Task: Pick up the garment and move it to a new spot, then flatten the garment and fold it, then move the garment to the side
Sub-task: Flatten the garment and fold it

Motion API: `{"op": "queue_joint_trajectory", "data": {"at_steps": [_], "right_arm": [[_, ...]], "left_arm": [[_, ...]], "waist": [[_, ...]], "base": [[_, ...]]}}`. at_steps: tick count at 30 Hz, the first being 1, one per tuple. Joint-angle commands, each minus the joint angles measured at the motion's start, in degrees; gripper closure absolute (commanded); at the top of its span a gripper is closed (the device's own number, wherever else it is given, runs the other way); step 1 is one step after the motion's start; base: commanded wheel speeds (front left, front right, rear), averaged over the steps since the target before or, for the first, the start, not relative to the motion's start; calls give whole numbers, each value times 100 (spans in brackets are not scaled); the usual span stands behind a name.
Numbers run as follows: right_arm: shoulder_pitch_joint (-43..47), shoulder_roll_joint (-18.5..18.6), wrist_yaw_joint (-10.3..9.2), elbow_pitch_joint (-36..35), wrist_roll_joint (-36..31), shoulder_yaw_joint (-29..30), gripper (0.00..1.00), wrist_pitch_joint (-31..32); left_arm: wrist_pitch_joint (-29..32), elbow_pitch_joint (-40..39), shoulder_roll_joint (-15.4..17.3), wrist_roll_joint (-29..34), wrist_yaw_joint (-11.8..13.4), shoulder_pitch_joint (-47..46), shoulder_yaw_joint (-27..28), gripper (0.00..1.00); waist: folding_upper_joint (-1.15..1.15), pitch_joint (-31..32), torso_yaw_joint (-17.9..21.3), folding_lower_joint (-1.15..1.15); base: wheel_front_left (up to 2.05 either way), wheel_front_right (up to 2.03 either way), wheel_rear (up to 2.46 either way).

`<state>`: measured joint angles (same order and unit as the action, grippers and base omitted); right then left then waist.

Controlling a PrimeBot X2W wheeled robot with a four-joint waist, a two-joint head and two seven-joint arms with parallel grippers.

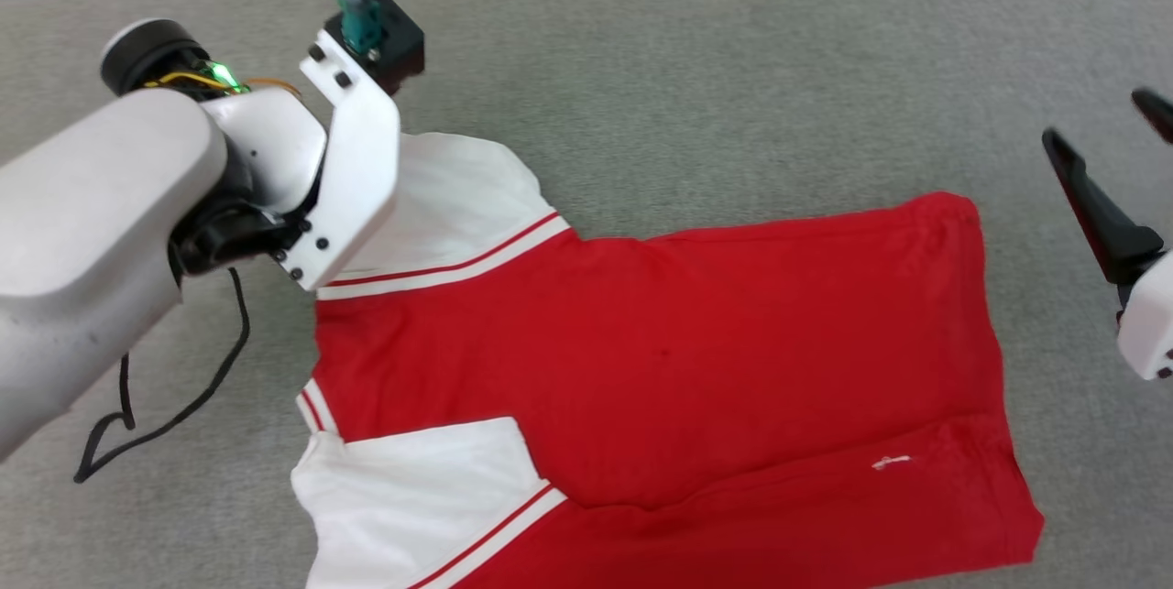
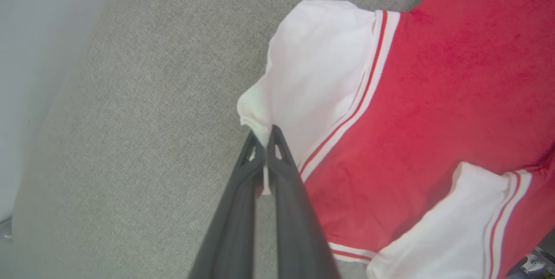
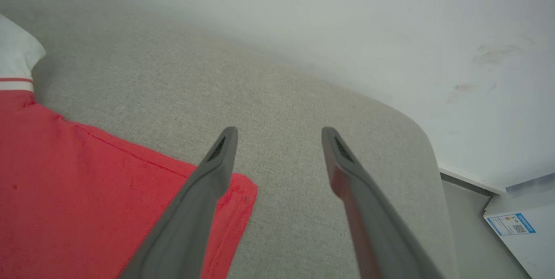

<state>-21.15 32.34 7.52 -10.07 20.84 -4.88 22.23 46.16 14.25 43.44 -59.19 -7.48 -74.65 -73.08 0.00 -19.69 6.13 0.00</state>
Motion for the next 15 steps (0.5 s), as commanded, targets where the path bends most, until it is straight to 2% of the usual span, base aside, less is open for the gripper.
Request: {"op": "queue_joint_trajectory", "data": {"at_steps": [1,6,8,10,15], "right_arm": [[-153,223,-7,70,192,-153,0,444],[-728,1109,-7,294,1065,-877,0,2275],[-985,1352,-7,389,1392,-1176,0,2894],[-1239,1506,-7,522,1661,-1381,0,3417],[-1720,1426,-7,975,1956,-1691,0,4241]], "left_arm": [[-53,-84,3,57,19,82,-11,100],[-155,-365,-42,179,19,98,-24,100],[-181,-461,-72,241,19,48,-25,100],[-207,-544,-115,294,19,-21,-28,100],[-255,-667,-203,404,19,-125,-32,100]], "waist": [[0,61,-111,0],[0,-38,-284,0],[0,-111,-356,0],[0,-202,-432,0],[0,-436,-602,0]], "base": [[0,0,0],[0,0,0],[0,0,0],[0,0,0],[0,0,0]]}}
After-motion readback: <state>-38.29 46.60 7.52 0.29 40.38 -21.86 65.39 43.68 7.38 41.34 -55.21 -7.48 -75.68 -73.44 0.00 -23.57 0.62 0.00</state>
